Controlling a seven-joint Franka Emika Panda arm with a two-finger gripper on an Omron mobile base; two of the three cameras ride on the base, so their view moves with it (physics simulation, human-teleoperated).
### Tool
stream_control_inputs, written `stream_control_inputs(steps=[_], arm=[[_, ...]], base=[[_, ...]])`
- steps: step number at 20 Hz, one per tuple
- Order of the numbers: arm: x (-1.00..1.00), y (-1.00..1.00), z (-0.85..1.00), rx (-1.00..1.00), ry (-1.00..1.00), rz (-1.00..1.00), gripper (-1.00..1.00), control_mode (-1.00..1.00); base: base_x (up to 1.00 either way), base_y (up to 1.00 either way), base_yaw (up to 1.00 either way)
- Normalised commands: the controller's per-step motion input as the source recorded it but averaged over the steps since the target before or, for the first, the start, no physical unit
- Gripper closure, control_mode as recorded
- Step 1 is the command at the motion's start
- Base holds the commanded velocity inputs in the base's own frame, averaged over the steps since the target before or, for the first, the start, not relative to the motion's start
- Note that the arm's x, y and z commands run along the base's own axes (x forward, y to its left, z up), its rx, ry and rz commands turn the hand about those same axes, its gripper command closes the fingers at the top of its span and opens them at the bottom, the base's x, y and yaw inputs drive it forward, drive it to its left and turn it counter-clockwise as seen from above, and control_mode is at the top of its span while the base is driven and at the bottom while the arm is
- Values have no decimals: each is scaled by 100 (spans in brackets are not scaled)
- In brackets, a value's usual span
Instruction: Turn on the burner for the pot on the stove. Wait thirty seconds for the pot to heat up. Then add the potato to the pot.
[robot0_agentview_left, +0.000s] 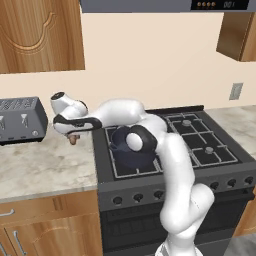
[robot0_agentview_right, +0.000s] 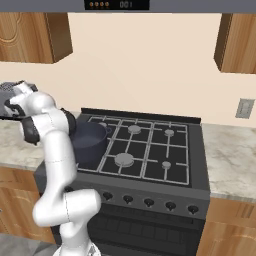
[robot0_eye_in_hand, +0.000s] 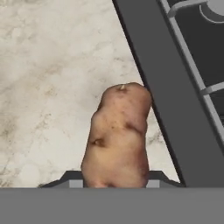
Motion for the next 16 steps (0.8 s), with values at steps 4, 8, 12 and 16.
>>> stream_control_inputs(steps=[4,8,12,16], arm=[[-48,-40,100,0,-18,0,100,-100],[-48,-41,100,0,-6,0,100,-100],[-53,-55,96,0,-2,0,100,-100],[-47,-89,61,0,0,0,100,-100]], base=[[0,0,0],[0,0,0],[0,0,0],[0,0,0]])
